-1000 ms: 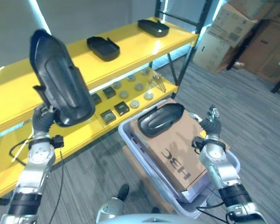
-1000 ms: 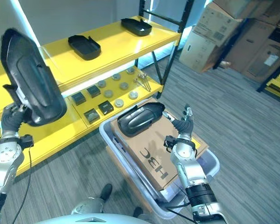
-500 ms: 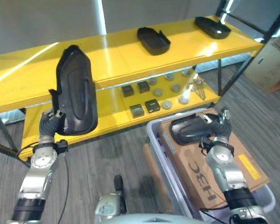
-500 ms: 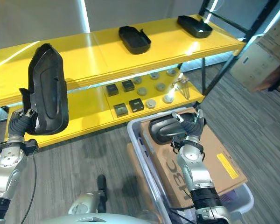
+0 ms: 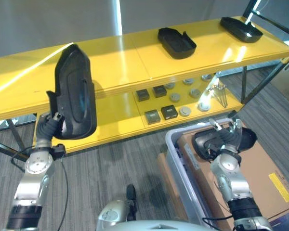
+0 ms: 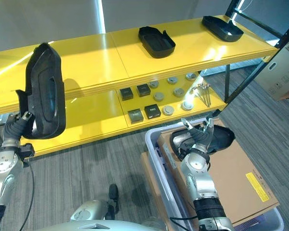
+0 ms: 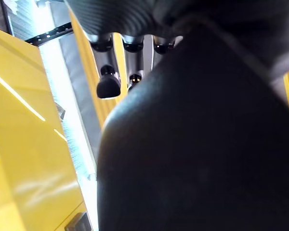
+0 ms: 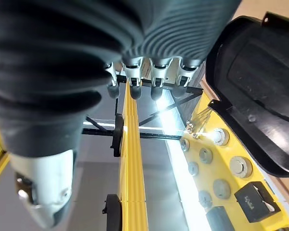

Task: Move parts from the plastic box to the shelf.

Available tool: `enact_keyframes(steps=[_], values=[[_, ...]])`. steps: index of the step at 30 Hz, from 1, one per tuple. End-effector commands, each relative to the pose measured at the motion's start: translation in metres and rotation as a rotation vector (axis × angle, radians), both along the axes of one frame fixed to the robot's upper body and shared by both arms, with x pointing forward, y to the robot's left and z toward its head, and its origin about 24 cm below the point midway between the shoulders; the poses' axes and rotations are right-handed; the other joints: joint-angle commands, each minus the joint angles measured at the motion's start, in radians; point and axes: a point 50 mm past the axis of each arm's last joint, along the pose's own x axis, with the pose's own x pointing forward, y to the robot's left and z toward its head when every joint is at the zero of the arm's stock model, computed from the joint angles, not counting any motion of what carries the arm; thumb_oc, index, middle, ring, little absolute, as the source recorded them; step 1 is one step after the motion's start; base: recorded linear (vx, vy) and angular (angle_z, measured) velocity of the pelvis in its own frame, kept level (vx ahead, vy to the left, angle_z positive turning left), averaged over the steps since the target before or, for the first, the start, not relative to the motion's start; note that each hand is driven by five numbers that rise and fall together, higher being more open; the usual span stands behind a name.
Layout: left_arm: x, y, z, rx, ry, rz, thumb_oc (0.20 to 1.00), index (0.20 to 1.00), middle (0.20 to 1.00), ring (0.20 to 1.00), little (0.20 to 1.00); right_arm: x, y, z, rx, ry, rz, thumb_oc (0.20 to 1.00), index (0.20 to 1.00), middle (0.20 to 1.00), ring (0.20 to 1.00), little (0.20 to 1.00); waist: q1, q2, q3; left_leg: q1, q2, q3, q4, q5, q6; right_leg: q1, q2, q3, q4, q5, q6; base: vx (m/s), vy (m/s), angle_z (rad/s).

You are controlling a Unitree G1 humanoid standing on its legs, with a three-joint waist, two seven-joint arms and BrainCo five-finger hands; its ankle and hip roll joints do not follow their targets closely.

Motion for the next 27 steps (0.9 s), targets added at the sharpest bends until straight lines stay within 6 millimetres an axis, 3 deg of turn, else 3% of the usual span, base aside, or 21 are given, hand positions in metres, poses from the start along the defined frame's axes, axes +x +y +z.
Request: enact_keyframes(steps=[1, 2, 4, 6, 10, 15, 22, 26, 27], values=[[0.004, 0.001, 0.042, 0.077, -0.177, -0.006, 0.200, 0.200, 0.200, 0.200, 0.200, -0.004, -0.007, 0.025, 0.014, -0.164, -0.021, 1.000, 1.000, 1.000, 1.000, 1.000, -0.053, 0.025, -0.021, 0.073, 0.070, -0.133, -0.026, -0.054, -0.083, -0.247, 0.081, 0.153, 0.142, 0.265, 0.006, 0.10, -0.066, 0.67], [0.008, -0.001, 0.044, 0.072, -0.180, 0.001, 0.200, 0.200, 0.200, 0.200, 0.200, -0.006, -0.010, 0.024, 0.021, -0.166, -0.015, 1.000, 1.000, 1.000, 1.000, 1.000, -0.091, 0.009, -0.003, 0.080, 0.060, -0.149, -0.004, -0.066, -0.089, -0.282, 0.152, 0.196, 0.035, 0.265, -0.002, 0.17, -0.159, 0.56], [0.011, -0.007, 0.046, 0.073, -0.190, -0.004, 0.200, 0.200, 0.200, 0.200, 0.200, -0.008, -0.015, 0.027, 0.034, -0.177, -0.018, 1.000, 1.000, 1.000, 1.000, 1.000, -0.118, -0.015, 0.001, 0.095, 0.052, -0.176, 0.008, -0.094, -0.099, -0.246, 0.195, 0.237, -0.222, 0.250, -0.007, 0.21, -0.240, 0.32], [0.009, -0.011, 0.043, 0.068, -0.202, -0.011, 0.200, 0.200, 0.200, 0.200, 0.200, -0.010, -0.018, 0.029, 0.032, -0.179, -0.024, 1.000, 1.000, 1.000, 1.000, 1.000, -0.138, -0.037, 0.010, 0.113, 0.049, -0.204, 0.031, -0.127, -0.095, -0.241, 0.226, 0.285, -0.320, 0.294, 0.003, 0.18, -0.208, 0.82], [0.007, -0.024, 0.034, 0.036, -0.190, -0.045, 0.200, 0.200, 0.200, 0.200, 0.200, -0.010, -0.029, 0.030, 0.031, -0.150, -0.036, 1.000, 1.000, 1.000, 1.000, 1.000, -0.133, -0.057, -0.027, 0.140, 0.104, -0.182, -0.008, -0.103, -0.131, -0.119, 0.234, 0.254, -0.477, 0.263, -0.021, 0.18, -0.210, 0.39], [0.010, -0.035, 0.032, -0.007, -0.176, -0.069, 0.200, 0.200, 0.200, 0.200, 0.200, -0.006, -0.032, 0.037, 0.021, -0.149, -0.045, 1.000, 1.000, 1.000, 1.000, 1.000, -0.131, -0.066, -0.068, 0.126, 0.148, -0.141, -0.032, -0.083, -0.162, -0.060, 0.252, 0.237, -0.576, 0.259, -0.045, 0.10, -0.138, 0.23], [0.005, -0.033, 0.028, -0.007, -0.159, -0.062, 0.200, 0.200, 0.200, 0.200, 0.200, -0.007, -0.033, 0.037, -0.012, -0.135, -0.035, 1.000, 1.000, 1.000, 1.000, 1.000, -0.132, -0.058, -0.085, 0.111, 0.181, -0.125, -0.028, -0.068, -0.187, -0.042, 0.260, 0.222, -0.581, 0.237, -0.066, 0.07, -0.068, 0.12], [0.001, -0.026, 0.026, -0.011, -0.163, -0.022, 0.200, 0.200, 0.200, 0.200, 0.200, -0.008, -0.034, 0.039, -0.039, -0.129, -0.013, 1.000, 1.000, 1.000, 1.000, 1.000, -0.139, -0.057, -0.090, 0.103, 0.187, -0.115, 0.020, -0.074, -0.192, -0.047, 0.259, 0.225, -0.561, 0.219, -0.076, 0.06, -0.019, 0.02], [-0.001, -0.022, 0.026, -0.013, -0.168, -0.006, 0.200, 0.200, 0.200, 0.200, 0.200, -0.009, -0.036, 0.039, -0.055, -0.119, -0.010, 1.000, 1.000, 1.000, 1.000, 1.000, -0.138, -0.058, -0.085, 0.075, 0.189, -0.110, 0.103, -0.051, -0.194, -0.047, 0.261, 0.225, -0.545, 0.209, -0.088, 0.05, -0.037, -0.01]])
